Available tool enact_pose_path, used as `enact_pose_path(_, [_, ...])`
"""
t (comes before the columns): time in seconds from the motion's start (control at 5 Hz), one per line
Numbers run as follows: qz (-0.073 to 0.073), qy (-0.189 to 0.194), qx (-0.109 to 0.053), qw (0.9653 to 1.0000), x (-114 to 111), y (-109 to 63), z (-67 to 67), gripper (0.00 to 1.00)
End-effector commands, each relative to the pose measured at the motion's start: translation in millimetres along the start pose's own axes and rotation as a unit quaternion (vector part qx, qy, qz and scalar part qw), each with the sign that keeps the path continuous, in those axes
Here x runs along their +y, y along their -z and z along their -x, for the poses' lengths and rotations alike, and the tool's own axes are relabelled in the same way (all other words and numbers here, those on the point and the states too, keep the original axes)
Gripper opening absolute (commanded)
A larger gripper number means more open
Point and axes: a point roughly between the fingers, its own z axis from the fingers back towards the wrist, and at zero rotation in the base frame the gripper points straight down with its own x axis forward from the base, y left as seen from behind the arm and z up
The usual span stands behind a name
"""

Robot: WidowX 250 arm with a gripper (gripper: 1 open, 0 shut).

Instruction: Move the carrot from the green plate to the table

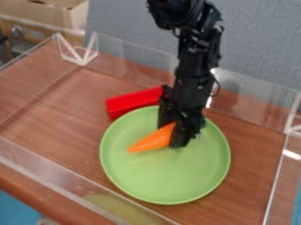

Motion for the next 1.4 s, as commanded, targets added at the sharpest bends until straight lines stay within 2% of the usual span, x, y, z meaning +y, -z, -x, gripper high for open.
enact_pose_path(0.0, [-0.014,-0.034,-0.037,0.9986,13.6,-24.1,-2.5,0.00])
enact_pose_path(0.2, [-0.010,-0.062,-0.037,0.9974,23.3,-23.0,1.4,0.00])
enact_pose_path(0.4, [-0.005,-0.078,-0.029,0.9965,35.4,-19.0,1.3,0.00])
enact_pose_path(0.6, [-0.005,-0.059,-0.018,0.9981,41.1,-9.9,-4.0,0.00])
enact_pose_path(0.8, [-0.006,-0.047,-0.018,0.9987,39.9,-5.9,-5.6,0.00])
enact_pose_path(1.2, [0.000,-0.066,-0.019,0.9976,27.5,-28.5,-3.2,0.00])
